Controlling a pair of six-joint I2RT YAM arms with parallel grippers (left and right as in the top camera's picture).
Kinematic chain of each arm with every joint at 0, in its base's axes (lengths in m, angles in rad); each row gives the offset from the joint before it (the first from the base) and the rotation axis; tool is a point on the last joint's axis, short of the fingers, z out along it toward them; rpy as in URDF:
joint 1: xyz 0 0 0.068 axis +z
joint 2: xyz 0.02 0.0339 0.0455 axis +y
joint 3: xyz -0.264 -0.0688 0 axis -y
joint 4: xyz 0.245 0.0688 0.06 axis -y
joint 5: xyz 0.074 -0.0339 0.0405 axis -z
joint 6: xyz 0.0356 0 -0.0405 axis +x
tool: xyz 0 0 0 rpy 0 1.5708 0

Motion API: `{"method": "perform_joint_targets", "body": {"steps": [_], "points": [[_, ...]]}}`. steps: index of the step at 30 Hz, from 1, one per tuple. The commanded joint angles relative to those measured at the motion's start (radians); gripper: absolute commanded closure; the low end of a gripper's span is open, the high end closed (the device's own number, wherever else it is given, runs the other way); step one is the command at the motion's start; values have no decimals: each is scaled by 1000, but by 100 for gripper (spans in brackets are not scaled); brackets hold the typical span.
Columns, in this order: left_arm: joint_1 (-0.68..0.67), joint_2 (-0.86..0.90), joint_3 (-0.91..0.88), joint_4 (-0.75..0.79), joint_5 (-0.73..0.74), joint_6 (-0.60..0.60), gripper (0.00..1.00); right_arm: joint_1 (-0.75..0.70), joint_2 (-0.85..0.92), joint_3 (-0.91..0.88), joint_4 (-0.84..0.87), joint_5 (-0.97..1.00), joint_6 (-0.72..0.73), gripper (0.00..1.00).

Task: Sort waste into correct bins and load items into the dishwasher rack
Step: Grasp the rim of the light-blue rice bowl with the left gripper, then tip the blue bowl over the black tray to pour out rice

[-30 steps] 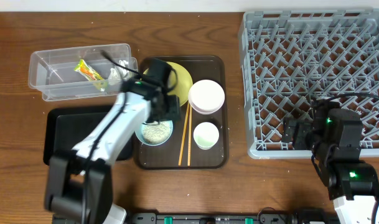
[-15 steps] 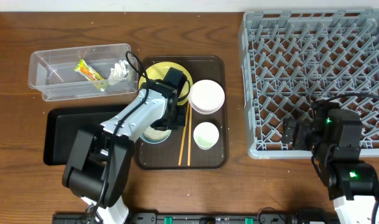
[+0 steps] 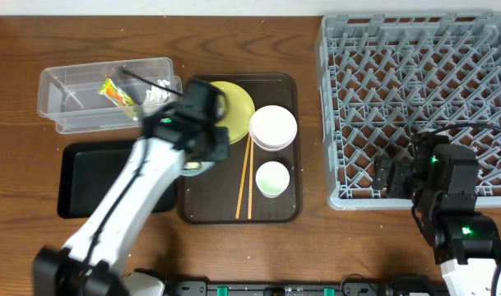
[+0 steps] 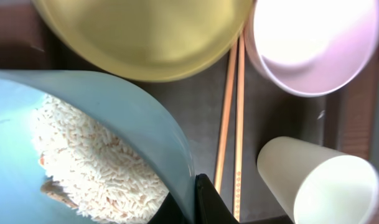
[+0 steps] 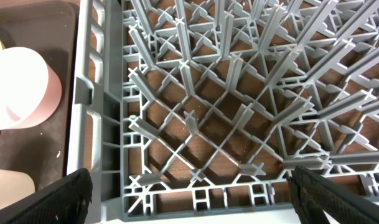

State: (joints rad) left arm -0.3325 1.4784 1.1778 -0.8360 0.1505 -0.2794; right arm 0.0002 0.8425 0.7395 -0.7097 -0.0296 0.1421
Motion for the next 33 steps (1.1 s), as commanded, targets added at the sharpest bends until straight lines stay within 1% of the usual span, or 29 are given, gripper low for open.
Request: {"method": "perform_joint_targets", "body": {"steps": [1,6,11,16,19,22,25,26,28,33], "points": [[126,-45,5,-6,141,102,94,-6,-3,19,2,-5,11,1],[352,-19,4,-29,459,229,93,-6,-3,19,1,-5,11,1],[573,33,-37,-31,874,397,94,-6,-3,19,1,-5,11,1],[758,112,-110,-30,1130,477,94,-6,-3,19,1,-5,11,1],[841,164,-140,-31,1230,512,94,-6,-3,19,1,-5,11,1],[909,223,-146,-37,1291,511,94,-6,-3,19,-1,-5,11,1],[962,277,-146,-39,1402,508,93,-6,-3,19,-1,-5,11,1],[978,293,-146,-43,1422,489,93,-6,-3,19,-1,-5,11,1],[1004,315,-146,-43,1423,438,94,-6,-3,19,-1,-5,11,1],[1044,326,-146,-67,1423,424,94,-6,-3,19,-1,-5,11,1]]}}
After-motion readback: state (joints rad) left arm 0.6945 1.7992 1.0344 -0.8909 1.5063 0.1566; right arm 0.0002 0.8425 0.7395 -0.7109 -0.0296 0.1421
